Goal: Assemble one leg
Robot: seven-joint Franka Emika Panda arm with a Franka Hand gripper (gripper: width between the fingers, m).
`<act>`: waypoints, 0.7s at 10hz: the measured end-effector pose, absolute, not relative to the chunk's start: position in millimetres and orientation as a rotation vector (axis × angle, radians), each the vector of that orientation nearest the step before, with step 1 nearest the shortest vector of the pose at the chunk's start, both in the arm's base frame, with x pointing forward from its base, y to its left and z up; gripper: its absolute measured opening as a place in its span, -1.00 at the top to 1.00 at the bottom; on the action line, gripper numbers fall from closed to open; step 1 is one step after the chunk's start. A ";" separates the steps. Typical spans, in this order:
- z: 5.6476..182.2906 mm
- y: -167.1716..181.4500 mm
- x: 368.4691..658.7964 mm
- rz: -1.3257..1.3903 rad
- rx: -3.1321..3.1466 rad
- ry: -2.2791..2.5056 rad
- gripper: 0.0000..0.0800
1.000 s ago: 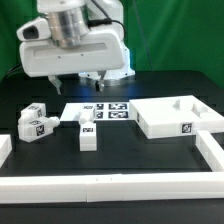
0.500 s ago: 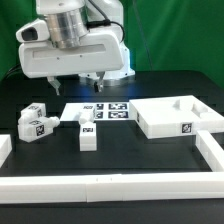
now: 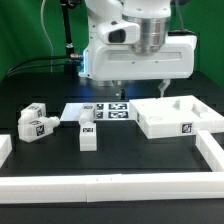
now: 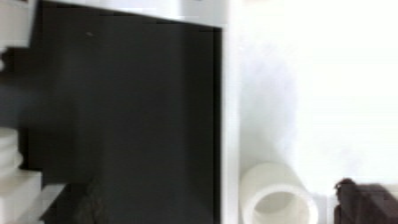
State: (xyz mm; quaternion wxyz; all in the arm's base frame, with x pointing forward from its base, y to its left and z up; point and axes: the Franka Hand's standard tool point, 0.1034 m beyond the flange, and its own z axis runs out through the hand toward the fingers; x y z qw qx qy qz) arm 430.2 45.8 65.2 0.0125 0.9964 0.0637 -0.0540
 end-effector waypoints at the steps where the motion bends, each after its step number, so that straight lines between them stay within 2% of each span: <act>1: 64.7 42.4 429.6 -0.171 3.105 0.187 -0.62; 3: 61.5 44.7 429.1 -0.160 3.105 0.189 -0.62; 6: 18.8 58.9 419.8 -0.100 3.094 0.223 -0.62; 7: 11.9 59.7 421.4 -0.098 3.091 0.230 -0.62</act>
Offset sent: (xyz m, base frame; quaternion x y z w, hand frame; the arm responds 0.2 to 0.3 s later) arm -0.0237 0.0174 -0.0365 -0.0243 0.0378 -0.0044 0.9990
